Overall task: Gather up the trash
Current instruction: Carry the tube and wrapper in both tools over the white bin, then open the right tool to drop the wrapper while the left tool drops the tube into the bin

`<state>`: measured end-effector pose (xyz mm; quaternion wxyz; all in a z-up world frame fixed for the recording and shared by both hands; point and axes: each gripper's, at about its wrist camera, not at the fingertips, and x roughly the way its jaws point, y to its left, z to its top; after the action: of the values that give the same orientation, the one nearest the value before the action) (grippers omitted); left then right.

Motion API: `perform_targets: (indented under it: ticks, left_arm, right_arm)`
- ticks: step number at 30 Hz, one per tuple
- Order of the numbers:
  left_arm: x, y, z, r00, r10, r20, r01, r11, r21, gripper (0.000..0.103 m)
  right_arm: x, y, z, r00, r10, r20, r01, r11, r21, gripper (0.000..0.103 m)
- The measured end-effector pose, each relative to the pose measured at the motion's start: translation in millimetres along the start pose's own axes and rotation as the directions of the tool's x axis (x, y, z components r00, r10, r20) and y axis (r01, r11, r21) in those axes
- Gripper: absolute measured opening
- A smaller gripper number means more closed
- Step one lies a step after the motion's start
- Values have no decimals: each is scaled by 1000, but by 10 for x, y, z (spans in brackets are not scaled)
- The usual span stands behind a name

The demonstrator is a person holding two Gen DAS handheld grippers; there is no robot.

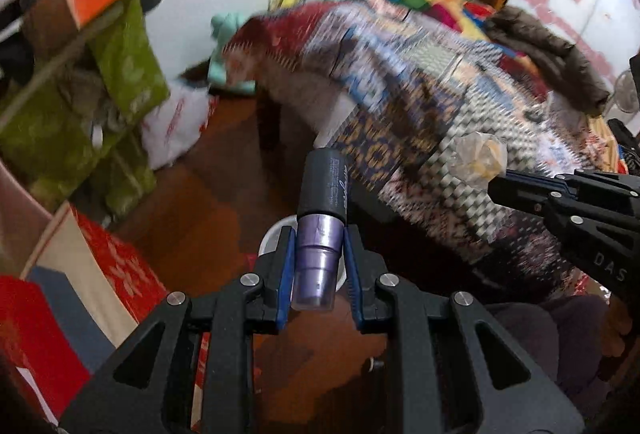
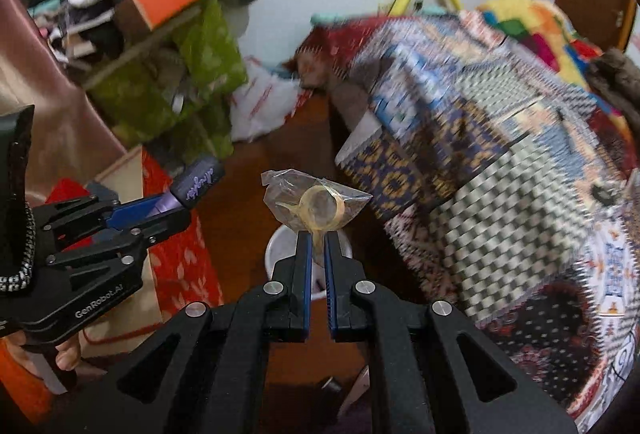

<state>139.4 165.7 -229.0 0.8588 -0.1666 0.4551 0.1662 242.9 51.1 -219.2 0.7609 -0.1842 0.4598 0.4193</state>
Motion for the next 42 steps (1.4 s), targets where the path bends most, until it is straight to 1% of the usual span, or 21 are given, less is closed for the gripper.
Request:
perform_targets:
  ticks: [3, 6, 12, 15, 18, 20, 22, 24, 25, 26, 27, 29, 32, 34, 35, 36, 37, 42]
  left_arm:
    - [270, 106, -65, 998, 10, -60, -11, 1000, -23, 23]
    - [537, 217, -135, 993, 18, -118, -24, 998, -51, 23]
    - [971, 400, -189, 977, 19, -211, -43, 993, -110, 22]
    - [1121, 466, -182, 972, 15, -235, -48, 990, -134, 22]
    - [1246, 559, -140, 970, 0, -243, -43, 985, -170, 22]
    - [1308, 601, -95, 969, -12, -248, -37, 981, -191, 22]
    - [1346, 620, -46, 969, -11, -246, -39, 980, -197, 22]
    - [1374, 629, -2, 969, -17, -248, -34, 979, -201, 22]
    - [1389, 629, 18, 968, -24, -249, -29, 978, -206, 22]
    - [1401, 630, 38, 968, -33, -250, -21, 977, -210, 22]
    - [1414, 630, 58, 967, -41, -250, -14, 977, -213, 22]
    - [1432, 595, 97, 967, -52, -251, -1, 978, -210, 22]
    - [1479, 528, 154, 964, -65, -256, 12, 979, -203, 22]
    - [1537, 491, 191, 960, -84, -268, 27, 977, -210, 23]
    - [1564, 475, 204, 957, -90, -276, 31, 977, -211, 29]
    - [1590, 453, 216, 953, -89, -288, 27, 977, -213, 33]
    - [1591, 438, 223, 954, -86, -288, 24, 977, -212, 36]
    - [1443, 329, 239, 962, -62, -265, 16, 984, -175, 36]
  right_arm:
    - [300, 16, 4, 997, 22, -68, -21, 1000, 1, 6]
    - [620, 39, 30, 990, 29, -136, -30, 1000, -6, 6]
    - [1147, 121, 129, 972, 42, -231, -53, 998, -41, 6]
    - [1360, 149, 193, 964, 43, -262, -60, 997, -58, 6]
    - [1506, 187, 265, 963, 28, -267, -54, 994, -90, 6]
    - [1572, 183, 297, 958, 50, -282, -78, 993, -91, 7]
    - [1660, 164, 329, 943, 86, -322, -115, 991, -72, 9]
    - [1719, 136, 353, 938, 89, -336, -114, 992, -53, 11]
    - [1730, 123, 359, 938, 84, -337, -107, 993, -50, 13]
    - [1742, 106, 365, 937, 79, -341, -101, 994, -48, 19]
    - [1747, 76, 371, 935, 79, -345, -98, 994, -38, 28]
    - [1713, 19, 377, 938, 88, -334, -99, 995, -15, 35]
    - [1635, -67, 382, 945, 88, -315, -92, 996, 5, 35]
    - [1566, -112, 382, 949, 84, -303, -85, 996, 9, 35]
    - [1528, -132, 380, 952, 77, -296, -79, 997, 6, 35]
    - [1478, -145, 376, 956, 65, -288, -68, 998, -2, 35]
    - [1445, -151, 374, 958, 58, -282, -63, 998, -8, 35]
    - [1211, -169, 344, 969, 30, -247, -41, 998, -43, 35]
